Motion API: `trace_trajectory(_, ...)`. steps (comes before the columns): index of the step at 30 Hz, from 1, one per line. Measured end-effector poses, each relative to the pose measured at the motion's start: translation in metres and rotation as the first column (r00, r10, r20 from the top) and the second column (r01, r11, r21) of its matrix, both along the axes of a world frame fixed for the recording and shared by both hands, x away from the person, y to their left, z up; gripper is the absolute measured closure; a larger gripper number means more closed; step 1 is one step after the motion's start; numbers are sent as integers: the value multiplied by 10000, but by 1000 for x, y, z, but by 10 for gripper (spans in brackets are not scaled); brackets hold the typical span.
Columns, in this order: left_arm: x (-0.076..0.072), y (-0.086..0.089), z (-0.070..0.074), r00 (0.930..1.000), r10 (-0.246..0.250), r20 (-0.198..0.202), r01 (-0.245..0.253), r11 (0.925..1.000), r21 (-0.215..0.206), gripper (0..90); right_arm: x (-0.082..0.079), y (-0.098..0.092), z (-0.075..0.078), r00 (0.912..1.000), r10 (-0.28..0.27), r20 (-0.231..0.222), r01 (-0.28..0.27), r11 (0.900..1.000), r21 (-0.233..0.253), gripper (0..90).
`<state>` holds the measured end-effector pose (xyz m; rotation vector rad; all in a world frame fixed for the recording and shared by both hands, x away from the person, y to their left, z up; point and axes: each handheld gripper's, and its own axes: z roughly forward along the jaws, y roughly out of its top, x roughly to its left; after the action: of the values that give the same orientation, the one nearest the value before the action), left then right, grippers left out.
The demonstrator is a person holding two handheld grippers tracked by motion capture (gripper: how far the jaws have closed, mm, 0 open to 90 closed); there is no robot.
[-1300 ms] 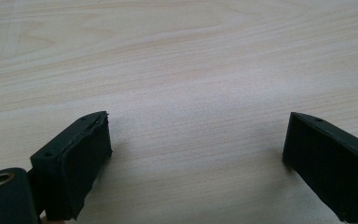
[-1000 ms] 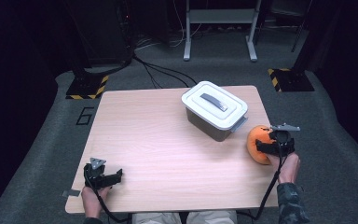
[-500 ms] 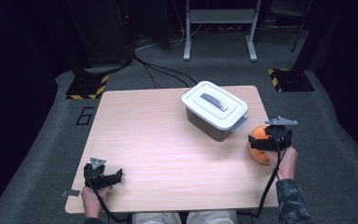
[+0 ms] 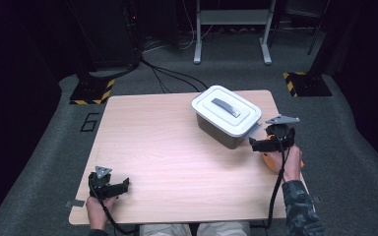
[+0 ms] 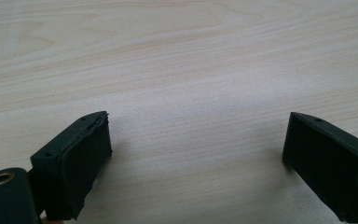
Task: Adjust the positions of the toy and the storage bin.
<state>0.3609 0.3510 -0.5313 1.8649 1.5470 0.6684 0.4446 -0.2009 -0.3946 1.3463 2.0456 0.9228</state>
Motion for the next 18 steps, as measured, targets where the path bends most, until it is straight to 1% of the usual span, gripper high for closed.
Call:
trace_trajectory(2, 0, 0, 0, 10000, 0, 6, 0, 10000, -9, 74, 2, 2, 1, 10000, 49, -22, -49, 10000, 57, 0)
trace_trajectory(3, 0, 0, 0, 10000, 8, 9, -8, 10000, 0, 74, 6, 6, 2, 9999, 150, -7, -150, 9998, 146, 0)
trace_trajectory(5, 0, 0, 0, 10000, 7, 7, -7, 10000, -1, 74, 8, 7, 3, 9998, 191, -9, -191, 9997, 157, 0)
trace_trajectory(6, 0, 0, 0, 10000, 4, 8, -4, 10000, 0, 74, 12, 11, 4, 9997, 261, -35, -260, 9994, 219, 0)
trace_trajectory(10, 0, 0, 0, 10000, 31, 11, -31, 10000, -45, 75, 19, 20, 6, 9993, 377, -78, -376, 9992, 159, 8)
trace_trajectory(11, 0, 0, 0, 10000, 31, 14, -31, 10000, -36, 75, 24, 26, 6, 9988, 477, -117, -475, 9988, 134, 13)
trace_trajectory(12, 0, 0, 0, 10000, 31, 14, -31, 10000, -36, 75, 24, 26, 6, 9988, 477, -117, -475, 9988, 134, 13)
trace_trajectory(13, 0, 0, 0, 10000, 26, 13, -26, 10000, -34, 75, 29, 31, 7, 9984, 547, -142, -545, 9984, 172, 18)
trace_trajectory(17, 0, 0, 0, 10000, 21, 12, -21, 10000, -37, 75, 39, 43, 9, 9969, 736, -270, -730, 9971, 231, 35)
trace_trajectory(18, 0, 0, 0, 10000, 21, 12, -21, 10000, -37, 75, 39, 43, 9, 9969, 736, -270, -730, 9971, 231, 35)
